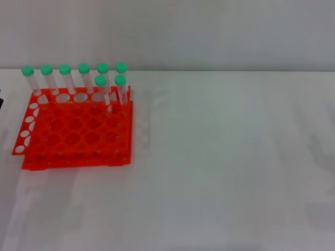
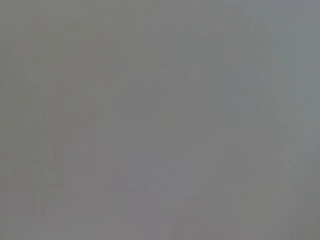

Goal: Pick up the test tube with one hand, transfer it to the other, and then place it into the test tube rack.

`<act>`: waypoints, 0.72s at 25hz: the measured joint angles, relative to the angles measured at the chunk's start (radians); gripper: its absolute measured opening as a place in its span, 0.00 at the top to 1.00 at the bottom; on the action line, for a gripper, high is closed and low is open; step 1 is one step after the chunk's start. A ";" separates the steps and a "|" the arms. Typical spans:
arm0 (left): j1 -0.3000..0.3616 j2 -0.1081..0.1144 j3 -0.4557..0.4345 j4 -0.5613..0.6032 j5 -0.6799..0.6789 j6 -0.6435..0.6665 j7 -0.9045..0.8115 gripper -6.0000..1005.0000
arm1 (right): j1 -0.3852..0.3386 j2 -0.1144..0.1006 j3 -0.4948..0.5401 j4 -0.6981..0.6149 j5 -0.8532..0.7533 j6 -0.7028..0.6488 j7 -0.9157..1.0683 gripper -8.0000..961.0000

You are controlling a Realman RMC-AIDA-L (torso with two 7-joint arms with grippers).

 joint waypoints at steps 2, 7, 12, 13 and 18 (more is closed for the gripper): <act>0.005 0.000 0.001 0.000 0.001 0.000 0.025 0.16 | -0.005 0.000 -0.005 -0.001 0.000 0.015 -0.026 0.24; 0.019 0.000 0.021 0.001 0.002 0.000 0.061 0.16 | -0.024 -0.001 -0.007 -0.003 -0.001 0.055 -0.071 0.25; 0.059 0.000 0.054 -0.006 0.002 -0.025 0.060 0.16 | -0.039 -0.003 -0.007 -0.003 -0.001 0.081 -0.068 0.25; 0.070 -0.001 0.054 -0.007 0.002 -0.034 0.061 0.16 | -0.039 -0.003 -0.007 -0.002 -0.001 0.082 -0.066 0.25; 0.091 -0.002 0.064 -0.007 0.002 -0.053 0.063 0.16 | -0.037 -0.003 -0.007 0.001 -0.001 0.084 -0.064 0.25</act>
